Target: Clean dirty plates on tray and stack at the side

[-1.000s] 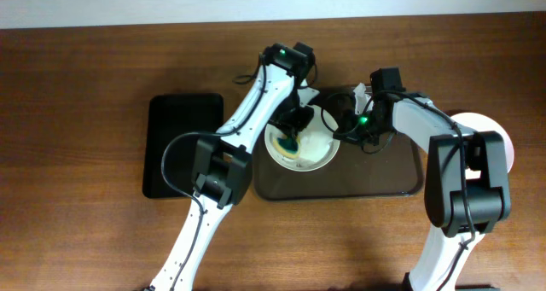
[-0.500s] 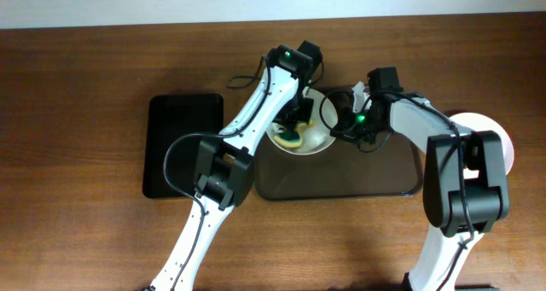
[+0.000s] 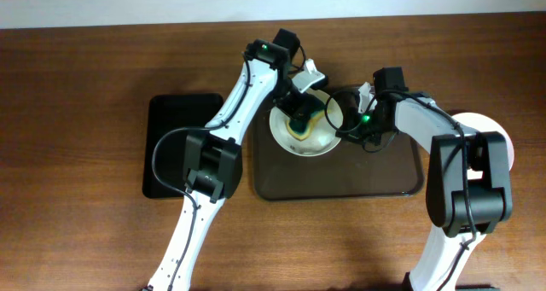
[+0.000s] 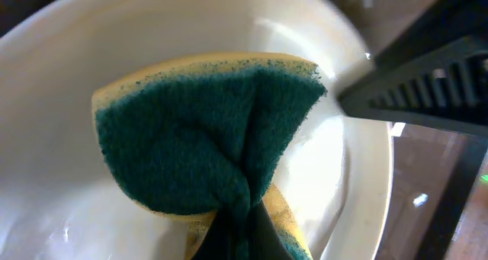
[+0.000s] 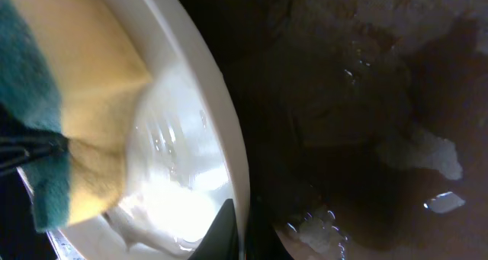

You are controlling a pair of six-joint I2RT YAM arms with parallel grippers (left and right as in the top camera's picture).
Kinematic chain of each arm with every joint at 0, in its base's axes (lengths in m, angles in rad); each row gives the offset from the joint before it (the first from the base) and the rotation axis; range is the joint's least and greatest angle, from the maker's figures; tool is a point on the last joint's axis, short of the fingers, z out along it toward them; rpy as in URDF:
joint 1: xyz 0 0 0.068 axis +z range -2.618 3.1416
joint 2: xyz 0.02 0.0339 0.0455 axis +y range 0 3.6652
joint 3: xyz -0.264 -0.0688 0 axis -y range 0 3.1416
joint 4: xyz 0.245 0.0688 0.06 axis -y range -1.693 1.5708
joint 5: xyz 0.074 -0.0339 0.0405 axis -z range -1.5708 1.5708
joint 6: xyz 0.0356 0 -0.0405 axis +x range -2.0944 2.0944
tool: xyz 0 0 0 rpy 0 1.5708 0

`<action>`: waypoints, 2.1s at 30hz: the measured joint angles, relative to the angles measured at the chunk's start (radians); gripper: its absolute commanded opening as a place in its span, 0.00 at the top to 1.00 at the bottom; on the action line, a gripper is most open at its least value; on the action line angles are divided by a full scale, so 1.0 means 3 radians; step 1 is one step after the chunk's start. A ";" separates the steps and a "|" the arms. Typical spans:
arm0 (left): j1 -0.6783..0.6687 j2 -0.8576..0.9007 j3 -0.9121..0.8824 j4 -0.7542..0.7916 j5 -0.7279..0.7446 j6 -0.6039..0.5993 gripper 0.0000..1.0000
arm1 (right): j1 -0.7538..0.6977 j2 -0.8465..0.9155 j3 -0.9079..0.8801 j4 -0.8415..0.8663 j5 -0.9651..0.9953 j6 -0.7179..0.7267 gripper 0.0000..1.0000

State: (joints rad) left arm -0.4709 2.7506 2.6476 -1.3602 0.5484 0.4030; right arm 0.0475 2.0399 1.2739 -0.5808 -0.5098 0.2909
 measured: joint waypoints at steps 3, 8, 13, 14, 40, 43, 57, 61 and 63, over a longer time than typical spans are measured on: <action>-0.0027 0.0028 -0.0024 0.0231 0.0057 -0.0053 1.00 | 0.0000 0.0000 0.0000 0.0005 0.0010 -0.0010 0.96; -0.0299 -0.0032 0.0011 0.0383 -0.1523 -0.1990 1.00 | 0.0017 0.0000 0.0001 0.0070 0.0034 -0.0009 0.96; -0.0304 -0.0037 0.0039 0.0224 -0.1676 -0.2110 1.00 | 0.0047 0.0000 0.0001 0.0066 0.0027 -0.0018 0.96; -0.0251 -0.0037 0.0041 0.0188 -0.1451 -0.1925 1.00 | 0.0047 0.0000 0.0001 0.0043 0.0020 -0.0025 0.96; 0.0303 0.0014 0.1582 -0.1092 -0.2085 -0.2029 1.00 | 0.0160 -0.0704 0.0006 -0.0933 0.0949 -0.0393 0.96; 0.0540 -0.0165 0.1582 -0.1090 -0.1820 -0.2017 1.00 | 0.0595 -0.1247 0.0014 -0.1130 0.2040 -0.0209 0.96; 0.0830 -0.0399 0.1582 -0.1091 -0.1701 -0.2017 1.00 | 0.2408 -0.1489 0.0015 -0.1191 0.6041 0.0078 0.96; 0.0830 -0.0399 0.1582 -0.1092 -0.1700 -0.2017 1.00 | 0.2491 -0.1489 0.0015 -0.1190 0.6363 0.0104 0.96; 0.0830 -0.0399 0.1582 -0.1091 -0.1700 -0.2017 1.00 | 0.2491 -0.1489 0.0015 -0.1191 0.6334 0.0212 0.96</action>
State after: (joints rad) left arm -0.2218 2.6308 3.1222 -1.6875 0.0383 -0.2020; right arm 0.7948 1.5932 1.2785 -0.9382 1.3903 0.3546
